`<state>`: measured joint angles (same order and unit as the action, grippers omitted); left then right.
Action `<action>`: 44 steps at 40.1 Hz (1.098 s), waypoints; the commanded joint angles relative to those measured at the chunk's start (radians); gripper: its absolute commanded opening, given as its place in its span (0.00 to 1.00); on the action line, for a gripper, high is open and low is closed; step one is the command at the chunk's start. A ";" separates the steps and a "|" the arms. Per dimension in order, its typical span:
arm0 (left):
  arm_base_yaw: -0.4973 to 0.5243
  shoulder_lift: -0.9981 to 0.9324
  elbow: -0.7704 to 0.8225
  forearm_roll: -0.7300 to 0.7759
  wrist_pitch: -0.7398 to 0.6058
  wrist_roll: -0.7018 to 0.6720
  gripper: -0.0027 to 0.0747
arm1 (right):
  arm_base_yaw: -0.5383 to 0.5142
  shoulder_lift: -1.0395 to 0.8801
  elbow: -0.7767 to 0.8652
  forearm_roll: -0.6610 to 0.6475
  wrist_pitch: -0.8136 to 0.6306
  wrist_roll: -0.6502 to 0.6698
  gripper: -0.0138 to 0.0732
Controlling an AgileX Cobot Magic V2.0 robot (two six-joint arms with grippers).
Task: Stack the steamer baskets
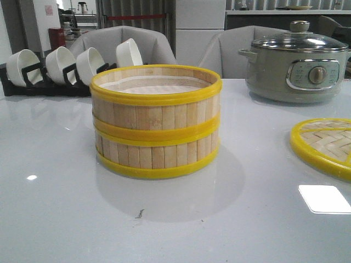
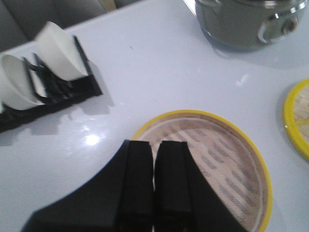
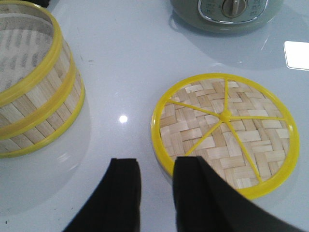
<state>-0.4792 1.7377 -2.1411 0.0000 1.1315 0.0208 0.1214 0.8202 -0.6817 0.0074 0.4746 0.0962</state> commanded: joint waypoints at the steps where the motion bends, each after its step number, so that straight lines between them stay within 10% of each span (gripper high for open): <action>1: 0.050 -0.170 0.039 0.000 -0.062 -0.013 0.15 | 0.000 -0.003 -0.028 -0.007 -0.063 -0.011 0.51; 25: 0.126 -1.038 0.824 0.183 -0.174 -0.128 0.15 | 0.000 -0.003 -0.028 -0.007 -0.063 -0.011 0.51; 44: 0.122 -1.356 1.081 0.168 -0.220 -0.133 0.15 | 0.000 -0.003 -0.028 -0.007 -0.063 -0.011 0.51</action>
<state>-0.3548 0.3619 -1.0668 0.1734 1.0288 -0.0976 0.1214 0.8202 -0.6795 0.0074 0.4813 0.0962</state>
